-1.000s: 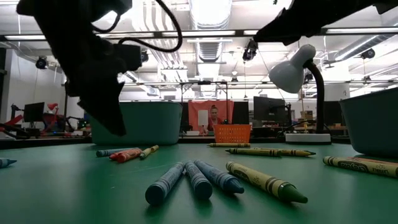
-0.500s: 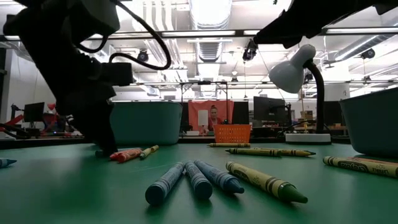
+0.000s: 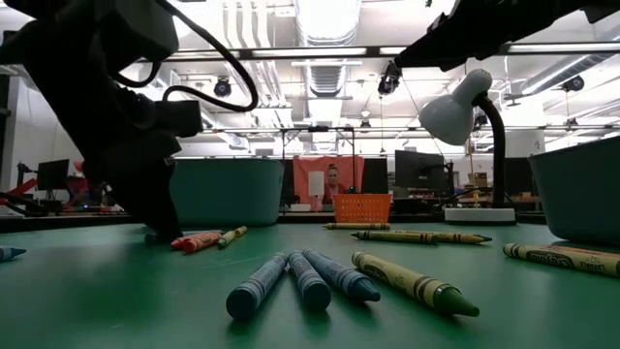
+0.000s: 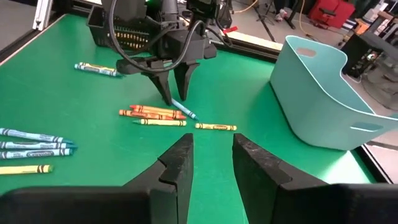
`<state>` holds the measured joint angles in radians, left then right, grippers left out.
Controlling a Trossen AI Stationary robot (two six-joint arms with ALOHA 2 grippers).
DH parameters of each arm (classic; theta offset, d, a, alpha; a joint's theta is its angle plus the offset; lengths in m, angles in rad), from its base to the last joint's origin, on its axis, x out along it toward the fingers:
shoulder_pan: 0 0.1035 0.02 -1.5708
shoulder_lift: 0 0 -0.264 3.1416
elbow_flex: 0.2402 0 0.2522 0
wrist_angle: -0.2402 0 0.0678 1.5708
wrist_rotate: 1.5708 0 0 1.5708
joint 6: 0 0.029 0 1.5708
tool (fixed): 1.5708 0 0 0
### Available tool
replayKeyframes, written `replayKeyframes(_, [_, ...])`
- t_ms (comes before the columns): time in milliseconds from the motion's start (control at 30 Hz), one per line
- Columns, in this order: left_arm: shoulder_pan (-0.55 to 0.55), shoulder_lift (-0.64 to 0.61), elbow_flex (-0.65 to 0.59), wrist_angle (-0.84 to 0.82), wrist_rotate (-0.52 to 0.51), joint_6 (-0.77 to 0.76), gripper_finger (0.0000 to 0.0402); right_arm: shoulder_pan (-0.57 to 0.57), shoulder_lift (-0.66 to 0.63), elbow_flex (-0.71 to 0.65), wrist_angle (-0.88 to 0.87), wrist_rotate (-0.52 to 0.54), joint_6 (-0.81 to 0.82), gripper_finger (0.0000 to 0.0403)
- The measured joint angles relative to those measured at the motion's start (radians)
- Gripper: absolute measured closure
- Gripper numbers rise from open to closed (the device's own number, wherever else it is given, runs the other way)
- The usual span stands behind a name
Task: Sort crayons
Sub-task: Put the blue crayon into the orange bin
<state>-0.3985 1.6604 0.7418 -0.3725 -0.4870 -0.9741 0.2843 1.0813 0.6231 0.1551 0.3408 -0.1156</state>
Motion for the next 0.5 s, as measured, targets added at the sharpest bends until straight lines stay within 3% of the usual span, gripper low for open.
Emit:
replayKeyframes(333, [0.000, -0.005, -0.016, -0.012, -0.018, -0.025, 0.0389, -0.019, 0.000, 0.000, 0.023, 0.000, 0.010, 0.0314])
replayKeyframes(500, [0.002, -0.052, -0.022, -0.036, 0.006, 0.002, 0.0395, -0.019, 0.000, 0.000, 0.069, -0.036, 0.002, 0.0318])
